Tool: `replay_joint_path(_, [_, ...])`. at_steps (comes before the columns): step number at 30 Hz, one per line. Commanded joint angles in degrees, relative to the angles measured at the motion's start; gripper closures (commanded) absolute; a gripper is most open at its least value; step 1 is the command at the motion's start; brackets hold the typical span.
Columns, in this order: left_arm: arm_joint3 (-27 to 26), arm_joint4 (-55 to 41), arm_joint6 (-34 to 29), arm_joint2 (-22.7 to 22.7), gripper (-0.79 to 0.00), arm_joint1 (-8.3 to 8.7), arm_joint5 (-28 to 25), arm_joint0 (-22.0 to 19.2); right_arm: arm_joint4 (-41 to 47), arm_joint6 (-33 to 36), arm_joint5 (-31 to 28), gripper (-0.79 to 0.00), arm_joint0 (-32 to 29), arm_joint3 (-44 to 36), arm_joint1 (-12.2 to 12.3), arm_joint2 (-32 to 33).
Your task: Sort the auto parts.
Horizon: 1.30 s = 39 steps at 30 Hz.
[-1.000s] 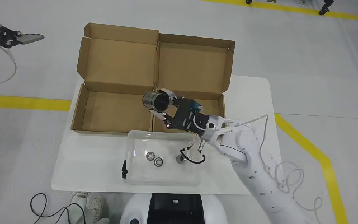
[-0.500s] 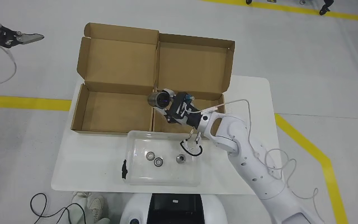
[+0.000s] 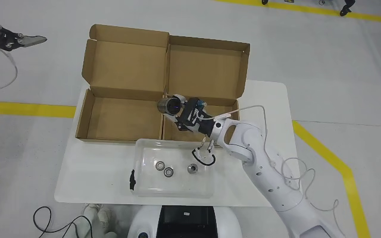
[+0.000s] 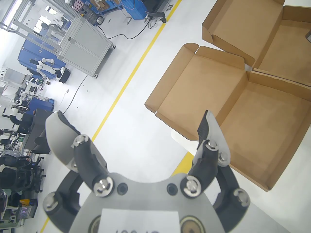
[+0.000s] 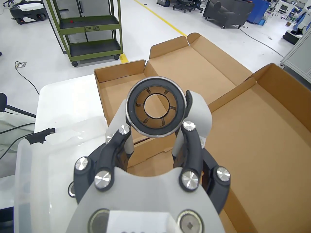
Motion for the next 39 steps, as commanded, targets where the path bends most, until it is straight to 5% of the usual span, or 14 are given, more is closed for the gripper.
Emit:
replay_joint_path(1, [0.0,0.0,0.0,0.0,-0.785,0.00,0.0,0.0,0.1,1.6,1.3,0.000,-0.4,0.3,0.0,0.2])
replay_joint_path(19, [0.0,0.0,0.0,0.0,-0.785,0.00,0.0,0.0,5.1,22.5,13.0,0.000,6.9,14.8,-2.5,-5.0])
replay_joint_path(30, [0.0,0.0,0.0,0.0,-0.785,0.00,0.0,0.0,9.1,24.4,15.6,0.000,11.7,24.4,-5.1,-9.2])
replay_joint_path(35, [0.0,0.0,0.0,0.0,-0.785,0.00,0.0,0.0,9.9,24.1,15.8,-0.249,13.1,27.8,-5.9,-9.9])
replay_joint_path(39, [0.0,0.0,0.0,0.0,-0.785,0.00,0.0,0.0,10.1,24.0,15.5,-0.332,13.9,29.4,-6.4,-10.4])
